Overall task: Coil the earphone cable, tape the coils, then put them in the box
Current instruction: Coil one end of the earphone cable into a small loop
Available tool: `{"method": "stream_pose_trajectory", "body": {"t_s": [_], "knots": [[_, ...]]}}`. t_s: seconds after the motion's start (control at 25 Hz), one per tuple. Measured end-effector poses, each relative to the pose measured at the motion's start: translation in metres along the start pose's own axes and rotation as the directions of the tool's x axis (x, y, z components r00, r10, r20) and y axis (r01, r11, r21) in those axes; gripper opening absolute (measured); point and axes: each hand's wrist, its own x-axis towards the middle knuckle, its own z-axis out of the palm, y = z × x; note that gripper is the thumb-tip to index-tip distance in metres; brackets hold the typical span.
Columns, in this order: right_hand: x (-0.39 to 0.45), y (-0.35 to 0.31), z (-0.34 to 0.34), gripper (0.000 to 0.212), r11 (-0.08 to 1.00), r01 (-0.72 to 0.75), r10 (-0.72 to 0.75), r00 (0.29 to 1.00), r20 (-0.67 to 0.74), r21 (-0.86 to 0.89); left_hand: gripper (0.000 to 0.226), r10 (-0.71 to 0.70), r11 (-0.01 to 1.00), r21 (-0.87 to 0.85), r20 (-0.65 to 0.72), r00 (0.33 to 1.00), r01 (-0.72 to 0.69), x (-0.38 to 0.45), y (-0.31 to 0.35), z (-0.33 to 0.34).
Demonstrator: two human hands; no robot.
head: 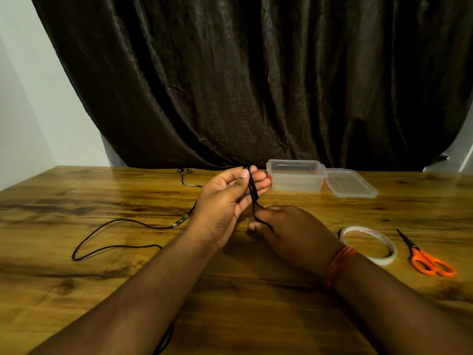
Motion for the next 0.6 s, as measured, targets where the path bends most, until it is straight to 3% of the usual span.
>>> {"method": "stream_pose_trajectory", "body": {"t_s": [0.2,0.32,0.44,0.6], "knots": [[-0.001,-0.006,-0.012,0.018,0.995,0.061,-0.044,0.979,-0.201,0.076,0.018,0.07,0.885,0.457,0.05,0.996,-0.085,0.001,-0.012,-0.007],[0.0,-0.002,-0.019,0.021,0.983,0.032,0.026,0.95,-0.312,0.179,0.017,0.021,0.814,0.574,0.121,0.992,-0.087,0.0,-0.015,-0.01],[0.001,0.007,-0.023,0.019,0.977,-0.018,0.09,0.937,-0.338,0.211,0.017,-0.07,0.8,0.597,0.182,0.981,-0.053,-0.001,-0.016,-0.007],[0.002,0.013,-0.026,0.003,0.96,-0.078,0.187,0.895,-0.405,0.27,0.02,-0.222,0.896,0.427,0.196,0.955,0.121,-0.006,-0.012,-0.004]]}}
